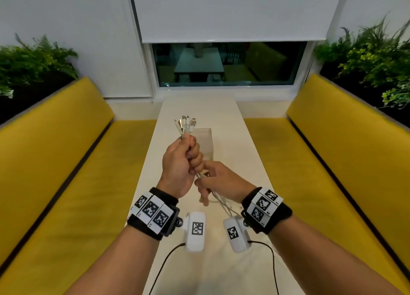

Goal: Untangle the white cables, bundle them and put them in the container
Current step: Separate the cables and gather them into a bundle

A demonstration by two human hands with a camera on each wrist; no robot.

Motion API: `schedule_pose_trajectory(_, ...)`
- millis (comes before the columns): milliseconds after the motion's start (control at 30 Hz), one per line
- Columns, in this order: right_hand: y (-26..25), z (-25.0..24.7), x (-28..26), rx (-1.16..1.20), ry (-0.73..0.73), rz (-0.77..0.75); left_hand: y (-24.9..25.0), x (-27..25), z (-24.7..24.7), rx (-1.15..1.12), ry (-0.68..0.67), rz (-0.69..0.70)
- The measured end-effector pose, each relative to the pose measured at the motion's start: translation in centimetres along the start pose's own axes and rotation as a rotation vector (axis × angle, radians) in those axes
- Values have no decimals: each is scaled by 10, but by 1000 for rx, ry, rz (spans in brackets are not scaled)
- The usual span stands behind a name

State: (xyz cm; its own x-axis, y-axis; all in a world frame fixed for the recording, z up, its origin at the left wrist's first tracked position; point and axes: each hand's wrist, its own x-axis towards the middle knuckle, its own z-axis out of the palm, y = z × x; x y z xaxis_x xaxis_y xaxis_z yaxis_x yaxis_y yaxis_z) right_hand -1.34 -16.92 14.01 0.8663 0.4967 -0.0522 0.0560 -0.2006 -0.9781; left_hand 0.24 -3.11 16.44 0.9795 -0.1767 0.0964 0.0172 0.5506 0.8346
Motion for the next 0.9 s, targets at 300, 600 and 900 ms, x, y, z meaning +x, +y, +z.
schedule_pose_trajectory(300, 61, -10, 6, -253, 108, 258, -24, 8, -47, 128, 213, 7)
schedule_pose_trajectory(600, 88, -4, -16, -111, 30, 445, -61, 10, -73, 175, 438, -98)
schedule_pose_trajectory(900, 114, -14, -26, -164, 7, 621, -72, 8, -98, 331, 506, -102)
